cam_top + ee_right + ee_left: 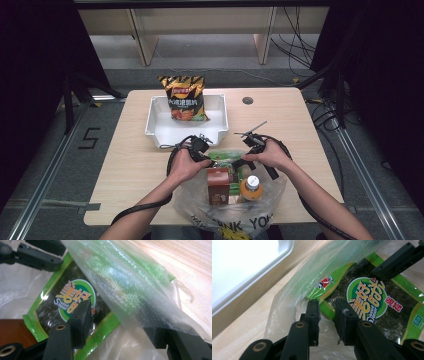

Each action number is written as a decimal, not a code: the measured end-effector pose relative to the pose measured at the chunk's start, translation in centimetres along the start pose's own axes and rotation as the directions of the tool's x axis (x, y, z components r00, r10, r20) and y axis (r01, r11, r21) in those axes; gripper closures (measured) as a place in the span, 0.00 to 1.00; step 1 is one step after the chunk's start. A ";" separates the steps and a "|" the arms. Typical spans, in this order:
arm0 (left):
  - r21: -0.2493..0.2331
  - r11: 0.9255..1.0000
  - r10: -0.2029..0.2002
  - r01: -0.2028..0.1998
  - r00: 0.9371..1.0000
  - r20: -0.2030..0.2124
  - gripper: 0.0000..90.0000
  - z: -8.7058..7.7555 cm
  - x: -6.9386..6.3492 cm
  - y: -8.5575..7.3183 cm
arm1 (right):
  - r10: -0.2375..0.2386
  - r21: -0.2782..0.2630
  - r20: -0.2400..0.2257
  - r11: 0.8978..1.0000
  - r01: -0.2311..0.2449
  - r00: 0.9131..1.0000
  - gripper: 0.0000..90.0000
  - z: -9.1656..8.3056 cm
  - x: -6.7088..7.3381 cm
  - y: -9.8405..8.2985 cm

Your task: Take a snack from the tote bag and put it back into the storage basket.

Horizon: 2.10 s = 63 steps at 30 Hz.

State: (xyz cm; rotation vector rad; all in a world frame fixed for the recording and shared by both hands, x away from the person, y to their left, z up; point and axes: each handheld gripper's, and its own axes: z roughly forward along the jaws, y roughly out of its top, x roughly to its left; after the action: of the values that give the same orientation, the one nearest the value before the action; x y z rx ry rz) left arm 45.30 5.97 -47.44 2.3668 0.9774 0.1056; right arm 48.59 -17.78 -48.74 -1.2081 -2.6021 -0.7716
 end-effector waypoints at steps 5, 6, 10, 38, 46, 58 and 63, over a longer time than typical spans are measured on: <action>0.005 1.000 0.005 -0.005 1.000 -0.003 0.81 0.1 -0.1 0.1 | 0.024 -0.008 0.008 1.000 -0.024 1.000 0.48 0.2 -0.2 0.3; 0.005 1.000 0.004 -0.004 1.000 -0.002 0.81 0.2 -0.1 0.1 | 0.053 -0.010 -0.004 0.999 -0.053 0.999 0.49 0.2 0.0 0.3; 0.002 1.000 -0.002 0.002 1.000 0.004 0.81 0.1 0.0 0.0 | 0.046 -0.011 0.011 0.999 -0.046 0.999 0.53 0.3 0.0 0.5; -0.078 0.997 -0.025 0.025 1.000 0.001 0.81 -1.8 0.6 0.1 | 0.144 -0.134 -0.095 0.979 -0.156 0.985 0.91 -1.3 -0.4 0.5; -0.260 0.962 -0.096 0.084 0.995 -0.035 0.79 -3.3 0.5 1.1 | 0.107 -0.186 -0.102 0.975 -0.125 0.989 0.96 -3.3 0.5 -0.1; -0.327 0.914 -0.233 0.238 0.971 0.056 0.73 -3.4 1.7 1.4 | -0.038 -0.239 -0.056 0.971 0.024 0.998 0.99 -5.5 2.6 -1.2; -0.305 0.919 -0.233 0.251 0.968 0.094 0.73 -3.0 1.9 1.2 | -0.087 -0.243 -0.022 0.967 0.079 0.996 1.00 -5.6 3.5 -1.7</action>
State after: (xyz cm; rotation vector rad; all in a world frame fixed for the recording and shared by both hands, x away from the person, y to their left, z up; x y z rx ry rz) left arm 46.58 7.96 -44.51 1.9341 1.1280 0.0920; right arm 44.64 -19.27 -43.35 -1.1393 -2.6041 -1.1440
